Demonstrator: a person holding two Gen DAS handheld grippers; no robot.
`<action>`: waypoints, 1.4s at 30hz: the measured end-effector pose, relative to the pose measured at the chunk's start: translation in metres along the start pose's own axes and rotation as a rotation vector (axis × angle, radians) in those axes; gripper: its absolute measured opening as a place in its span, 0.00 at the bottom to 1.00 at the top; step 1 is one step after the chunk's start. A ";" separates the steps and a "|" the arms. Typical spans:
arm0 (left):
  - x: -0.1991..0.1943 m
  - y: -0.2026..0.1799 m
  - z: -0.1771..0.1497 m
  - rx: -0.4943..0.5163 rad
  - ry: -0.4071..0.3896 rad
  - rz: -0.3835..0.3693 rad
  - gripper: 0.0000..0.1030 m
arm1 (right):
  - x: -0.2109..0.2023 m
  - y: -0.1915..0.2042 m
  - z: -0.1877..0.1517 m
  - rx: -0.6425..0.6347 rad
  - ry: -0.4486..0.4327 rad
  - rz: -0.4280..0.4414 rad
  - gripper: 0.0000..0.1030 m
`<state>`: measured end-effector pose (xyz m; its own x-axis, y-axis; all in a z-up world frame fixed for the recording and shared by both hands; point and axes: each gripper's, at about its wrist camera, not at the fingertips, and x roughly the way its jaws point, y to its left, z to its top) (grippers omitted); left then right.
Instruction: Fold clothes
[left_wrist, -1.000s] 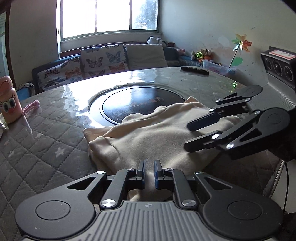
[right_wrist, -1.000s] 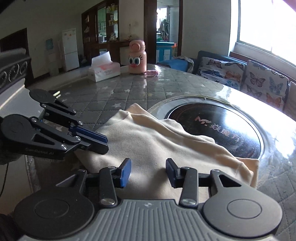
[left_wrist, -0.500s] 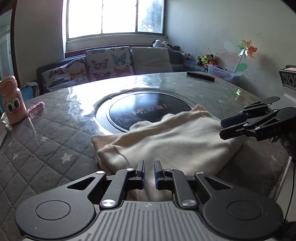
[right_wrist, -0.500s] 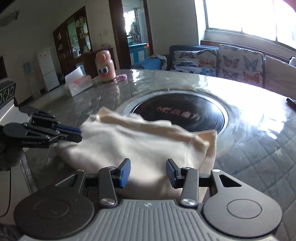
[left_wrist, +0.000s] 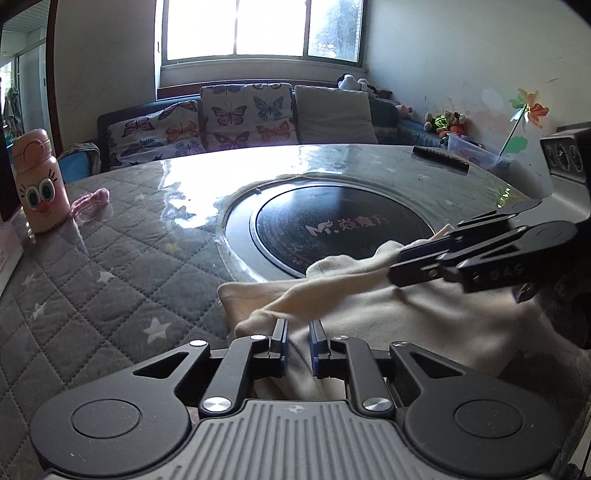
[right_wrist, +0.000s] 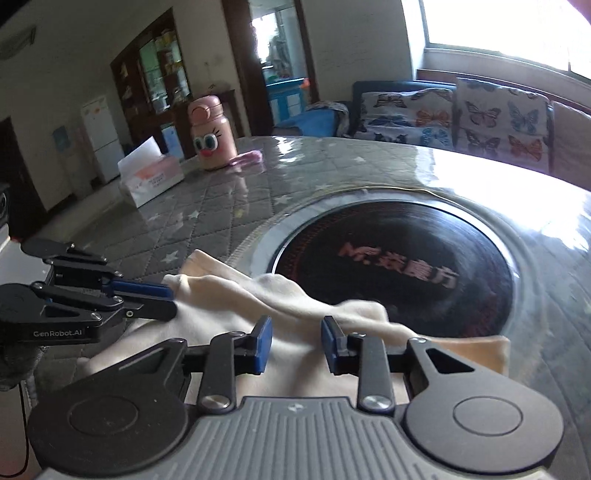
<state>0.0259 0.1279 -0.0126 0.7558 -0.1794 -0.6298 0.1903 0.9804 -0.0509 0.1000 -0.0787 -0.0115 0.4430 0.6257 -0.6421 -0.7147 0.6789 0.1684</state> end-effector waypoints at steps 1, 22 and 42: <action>0.002 -0.001 0.002 0.002 -0.002 -0.002 0.14 | 0.005 0.003 0.002 -0.007 0.007 -0.002 0.28; 0.003 0.017 0.007 -0.067 0.004 0.049 0.31 | -0.009 0.028 0.004 -0.102 -0.012 -0.002 0.33; -0.043 0.041 -0.024 -0.330 0.010 0.051 0.49 | -0.012 0.160 -0.047 -0.602 0.020 0.125 0.35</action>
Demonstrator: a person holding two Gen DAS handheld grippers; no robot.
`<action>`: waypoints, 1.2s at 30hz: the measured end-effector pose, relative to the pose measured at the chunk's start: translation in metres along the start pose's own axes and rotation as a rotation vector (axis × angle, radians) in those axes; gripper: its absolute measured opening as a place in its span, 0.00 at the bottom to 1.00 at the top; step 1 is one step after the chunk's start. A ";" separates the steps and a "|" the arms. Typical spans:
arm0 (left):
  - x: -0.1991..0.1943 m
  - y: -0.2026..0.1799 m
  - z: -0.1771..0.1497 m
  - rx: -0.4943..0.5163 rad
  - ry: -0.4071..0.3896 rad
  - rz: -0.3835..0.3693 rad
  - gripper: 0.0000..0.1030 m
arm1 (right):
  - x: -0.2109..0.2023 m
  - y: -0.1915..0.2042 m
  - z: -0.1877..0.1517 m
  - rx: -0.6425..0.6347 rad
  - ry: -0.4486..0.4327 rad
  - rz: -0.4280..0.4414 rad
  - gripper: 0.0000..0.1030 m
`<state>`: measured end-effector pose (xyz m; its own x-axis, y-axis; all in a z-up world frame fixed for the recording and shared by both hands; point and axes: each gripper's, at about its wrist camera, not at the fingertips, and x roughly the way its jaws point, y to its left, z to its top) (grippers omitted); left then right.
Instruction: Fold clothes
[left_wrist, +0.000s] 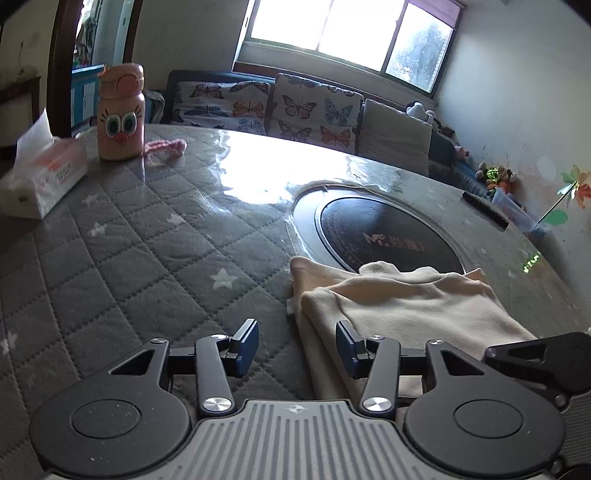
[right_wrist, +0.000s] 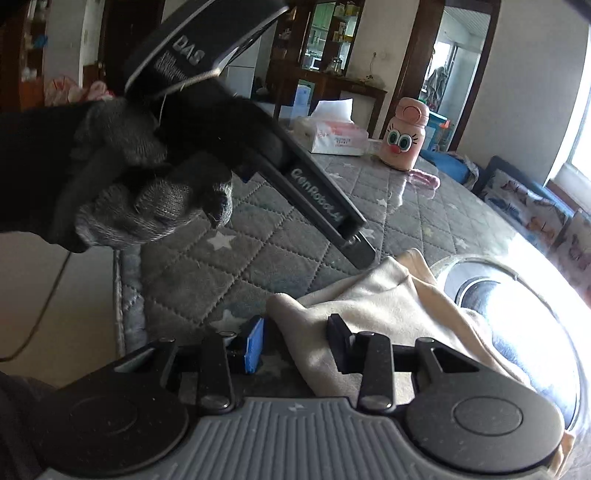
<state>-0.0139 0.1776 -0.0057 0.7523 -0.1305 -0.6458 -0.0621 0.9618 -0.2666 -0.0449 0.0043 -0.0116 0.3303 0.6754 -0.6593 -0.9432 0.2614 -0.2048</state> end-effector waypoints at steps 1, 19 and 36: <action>0.001 0.000 -0.001 -0.015 0.006 -0.007 0.51 | 0.000 0.002 0.000 -0.006 -0.002 -0.009 0.30; 0.030 0.012 0.011 -0.460 0.114 -0.134 0.51 | -0.033 -0.032 -0.002 0.208 -0.114 0.000 0.13; 0.039 0.013 0.007 -0.487 0.122 -0.131 0.20 | -0.053 -0.068 -0.036 0.375 -0.105 -0.049 0.14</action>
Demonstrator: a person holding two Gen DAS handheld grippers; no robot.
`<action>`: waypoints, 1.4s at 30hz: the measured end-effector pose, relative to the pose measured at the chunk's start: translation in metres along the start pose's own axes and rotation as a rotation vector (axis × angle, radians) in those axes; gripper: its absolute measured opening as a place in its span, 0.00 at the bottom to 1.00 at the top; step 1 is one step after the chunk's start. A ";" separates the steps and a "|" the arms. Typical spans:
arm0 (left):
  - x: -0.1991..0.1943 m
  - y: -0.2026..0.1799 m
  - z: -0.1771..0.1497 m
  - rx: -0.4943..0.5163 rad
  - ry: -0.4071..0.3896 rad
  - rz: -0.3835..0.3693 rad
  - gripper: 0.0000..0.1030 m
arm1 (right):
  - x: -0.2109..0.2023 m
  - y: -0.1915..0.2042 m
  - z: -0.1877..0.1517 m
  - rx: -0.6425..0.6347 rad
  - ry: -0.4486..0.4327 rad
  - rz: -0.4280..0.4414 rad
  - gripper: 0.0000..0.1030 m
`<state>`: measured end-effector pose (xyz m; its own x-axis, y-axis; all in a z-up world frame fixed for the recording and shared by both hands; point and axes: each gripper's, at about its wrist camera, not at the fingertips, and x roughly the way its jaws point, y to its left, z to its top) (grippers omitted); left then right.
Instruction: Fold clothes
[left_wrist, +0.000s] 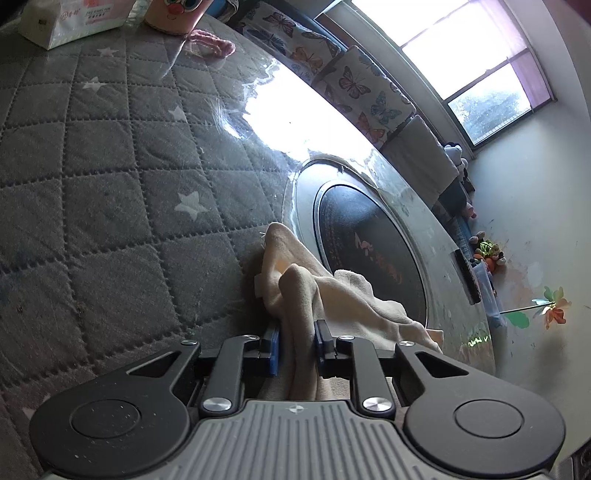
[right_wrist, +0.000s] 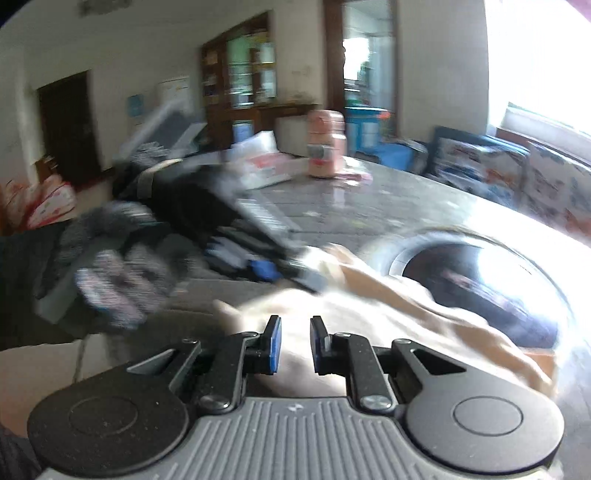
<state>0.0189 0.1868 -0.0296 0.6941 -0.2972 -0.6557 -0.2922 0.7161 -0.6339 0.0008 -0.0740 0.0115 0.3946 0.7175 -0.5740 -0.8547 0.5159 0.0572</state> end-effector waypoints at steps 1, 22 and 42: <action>0.000 0.000 0.000 0.004 0.000 0.002 0.20 | -0.001 -0.006 -0.002 0.015 0.002 -0.021 0.14; 0.004 -0.010 -0.002 0.065 -0.011 0.031 0.20 | -0.013 -0.145 -0.046 0.388 0.027 -0.377 0.34; -0.045 -0.012 0.008 0.166 -0.158 0.034 0.17 | -0.017 -0.120 0.004 0.345 -0.059 -0.300 0.08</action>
<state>-0.0037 0.1971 0.0111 0.7838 -0.1775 -0.5951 -0.2144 0.8220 -0.5275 0.0980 -0.1465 0.0177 0.6347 0.5326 -0.5598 -0.5411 0.8236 0.1701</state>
